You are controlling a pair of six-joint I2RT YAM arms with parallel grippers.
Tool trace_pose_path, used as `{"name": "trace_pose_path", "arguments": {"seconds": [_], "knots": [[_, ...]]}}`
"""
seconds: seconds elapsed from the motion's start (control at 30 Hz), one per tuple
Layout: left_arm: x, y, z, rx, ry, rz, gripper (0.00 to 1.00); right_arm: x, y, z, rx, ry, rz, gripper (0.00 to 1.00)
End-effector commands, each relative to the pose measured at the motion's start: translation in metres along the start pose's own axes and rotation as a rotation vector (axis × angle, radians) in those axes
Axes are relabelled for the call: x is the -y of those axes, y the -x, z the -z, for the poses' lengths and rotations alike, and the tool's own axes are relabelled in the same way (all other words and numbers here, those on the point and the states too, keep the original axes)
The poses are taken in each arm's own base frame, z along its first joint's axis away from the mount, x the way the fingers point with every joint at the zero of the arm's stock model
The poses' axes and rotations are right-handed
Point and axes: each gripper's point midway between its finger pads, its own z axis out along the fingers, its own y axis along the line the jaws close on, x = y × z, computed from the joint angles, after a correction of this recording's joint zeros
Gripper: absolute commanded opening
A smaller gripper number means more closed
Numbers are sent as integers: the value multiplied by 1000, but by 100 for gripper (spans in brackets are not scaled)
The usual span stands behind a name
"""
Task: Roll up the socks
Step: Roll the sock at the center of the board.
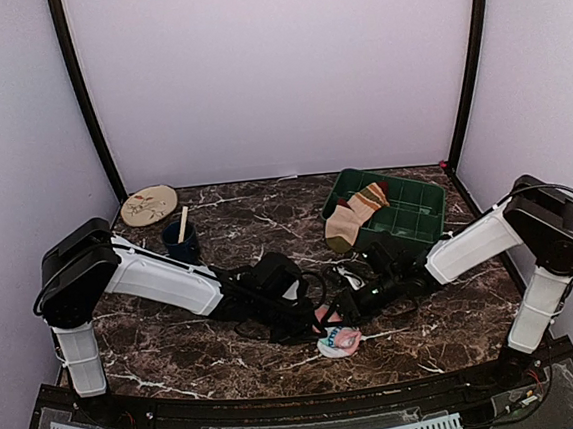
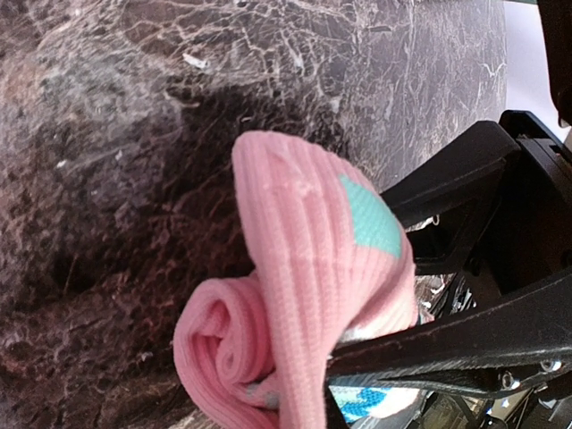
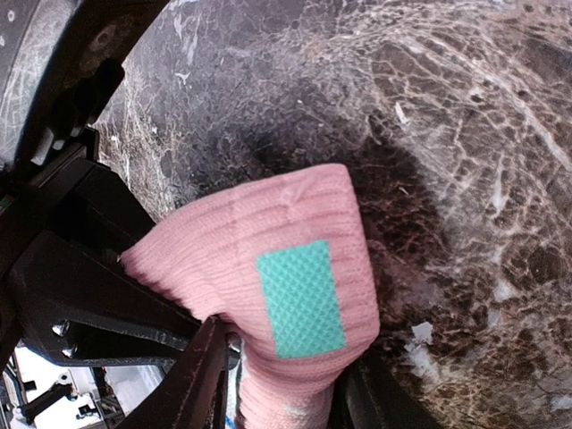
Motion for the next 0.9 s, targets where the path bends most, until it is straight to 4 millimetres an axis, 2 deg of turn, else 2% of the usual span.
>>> {"name": "trace_pose_path", "arguments": {"seconds": [0.0, 0.13, 0.3, 0.43, 0.6, 0.63, 0.73, 0.87], "knots": [[-84, -22, -15, -38, 289, 62, 0, 47, -76, -1, -281, -163, -122, 35], [-82, -18, -15, -12, 279, 62, 0, 52, -89, -5, -349, -164, -145, 31], [-77, -9, -15, 29, 267, 51, 0, 51, -105, -14, -420, -129, -173, 20], [-75, -4, -15, 50, 260, 48, 0, 47, -111, -19, -441, -88, -198, 0], [-68, -1, -9, 70, 252, 38, 0, 44, -112, -20, -431, -57, -224, 0], [-66, 0, -4, 79, 251, 37, 2, 44, -110, -20, -421, -58, -223, 0], [-56, 4, 15, 117, 247, 22, 23, 43, -99, -16, -379, -61, -220, 0], [-46, 9, 46, 179, 254, 5, 42, 40, -84, -11, -328, -72, -213, 0]]}}
